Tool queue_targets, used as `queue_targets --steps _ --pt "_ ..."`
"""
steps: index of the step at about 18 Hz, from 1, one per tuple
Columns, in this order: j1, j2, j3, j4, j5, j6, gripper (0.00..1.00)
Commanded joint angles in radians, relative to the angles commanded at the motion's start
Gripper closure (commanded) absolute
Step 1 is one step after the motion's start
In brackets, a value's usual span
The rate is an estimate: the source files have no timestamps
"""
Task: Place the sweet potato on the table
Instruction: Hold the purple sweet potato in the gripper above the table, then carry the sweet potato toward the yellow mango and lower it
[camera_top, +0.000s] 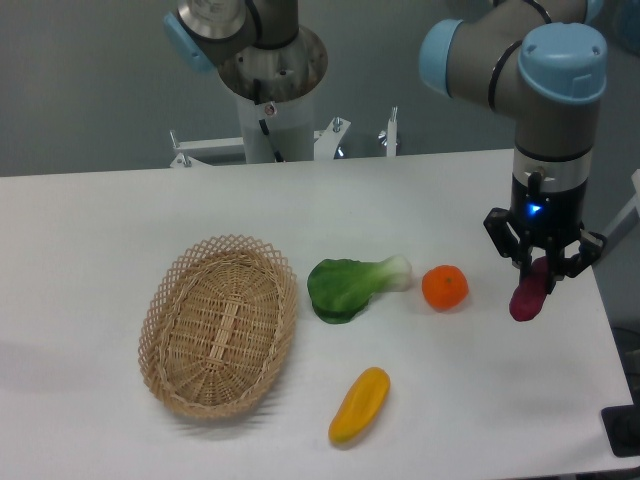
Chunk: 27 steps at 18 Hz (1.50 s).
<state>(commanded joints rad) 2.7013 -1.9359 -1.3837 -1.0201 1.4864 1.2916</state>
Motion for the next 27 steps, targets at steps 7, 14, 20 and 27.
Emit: queue_targets --steps 7,14,20,27 --pt "-0.002 -0.002 -0.005 0.000 0.000 -0.012 0.80" --pt "-0.009 -0.009 -0.017 0.003 0.003 -0.052 0.80" --pt "-0.051 -0.047 -0.043 0.101 0.009 -0.178 0.80" --pt "-0.101 -0.123 -0.061 0.189 0.011 -0.340 0.79"
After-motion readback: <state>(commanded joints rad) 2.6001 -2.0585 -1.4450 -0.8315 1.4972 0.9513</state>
